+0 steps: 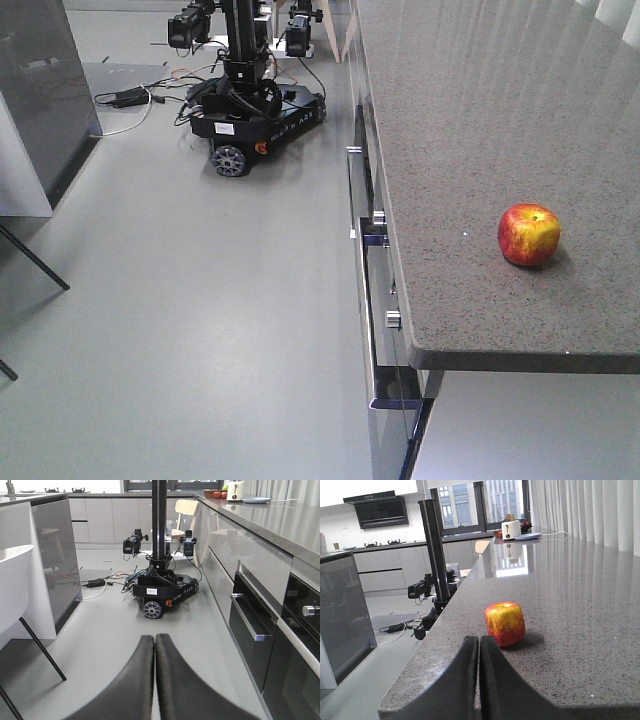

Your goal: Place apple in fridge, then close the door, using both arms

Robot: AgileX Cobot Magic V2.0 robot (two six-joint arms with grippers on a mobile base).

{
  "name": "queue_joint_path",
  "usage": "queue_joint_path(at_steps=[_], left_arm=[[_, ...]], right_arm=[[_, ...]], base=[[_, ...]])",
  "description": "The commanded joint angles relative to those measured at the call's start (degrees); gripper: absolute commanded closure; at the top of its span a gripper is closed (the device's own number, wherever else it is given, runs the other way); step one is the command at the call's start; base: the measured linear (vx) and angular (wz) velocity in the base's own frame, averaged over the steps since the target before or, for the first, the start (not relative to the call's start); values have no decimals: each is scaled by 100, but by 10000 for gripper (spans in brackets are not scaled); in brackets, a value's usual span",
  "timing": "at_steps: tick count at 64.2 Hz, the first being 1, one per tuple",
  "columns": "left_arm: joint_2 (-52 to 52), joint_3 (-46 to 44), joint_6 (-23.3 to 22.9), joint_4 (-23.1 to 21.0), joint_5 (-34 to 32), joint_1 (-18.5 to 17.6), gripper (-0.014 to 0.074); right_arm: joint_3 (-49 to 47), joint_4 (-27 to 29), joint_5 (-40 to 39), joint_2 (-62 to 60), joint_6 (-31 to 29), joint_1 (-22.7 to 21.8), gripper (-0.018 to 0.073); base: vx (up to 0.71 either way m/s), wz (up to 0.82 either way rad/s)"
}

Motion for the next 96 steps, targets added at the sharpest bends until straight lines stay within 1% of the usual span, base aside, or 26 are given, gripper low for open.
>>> queue_joint_path(at_steps=[1,23,28,35,40,43,48,56,61,66,69,70,73,77,79,82,86,90,96], left_arm=[[-82,170,-9,-3,-421,-4,602],[-82,170,-9,-3,-421,-4,602],[-82,170,-9,-3,-421,-4,602],[-82,170,-9,-3,-421,-4,602],[-82,170,-9,-3,-421,-4,602],[-82,170,-9,-3,-421,-4,602],[-82,170,-9,-3,-421,-4,602],[-82,170,-9,-3,-421,-4,602],[-82,170,-9,-3,-421,-4,602],[-82,170,-9,-3,-421,-4,602],[-82,170,-9,-3,-421,-4,602],[-82,170,-9,-3,-421,-4,602],[-82,170,-9,-3,-421,-4,602],[-82,170,-9,-3,-421,-4,602],[-82,170,-9,-3,-421,-4,602],[-82,170,-9,-3,-421,-4,602],[-82,170,-9,-3,-421,-4,602],[-82,170,-9,-3,-421,-4,602],[-82,170,-9,-3,-421,-4,602]], right_arm=[[2,-74,-404,53,-57,-6,564],[2,-67,-425,53,-51,-6,564],[2,-67,-533,53,-37,-6,564],[-19,63,-804,53,479,-6,564],[-207,75,-773,53,867,-6,564],[-493,63,-594,66,980,-6,564],[-1082,28,-1,187,966,-6,560],[-2407,31,1152,699,538,-1,520],[-3131,133,1768,1084,109,-1,455],[-3729,328,2111,1502,-487,-1,337],[-4066,538,2214,1723,-825,-1,245],[-4137,588,2226,1809,-961,-1,202],[-4342,735,2218,1960,-1194,-1,113],[-4480,785,2049,2165,-1518,-1,-17],[-4494,790,1887,2253,-1636,-1,-71],[-4474,790,1627,2373,-1744,-1,-129],[-4466,848,1407,2513,-1758,-1,-169],[-4552,969,1402,2700,-1780,-1,-168],[-4892,1112,1504,3125,-2054,-1,-158]], base=[[0,0],[0,0],[0,0],[0,0],[0,0],[0,0],[0,0],[0,0],[0,0],[0,0],[0,0],[0,0],[0,0],[0,0],[0,0],[0,0],[0,0],[0,0],[0,0]])
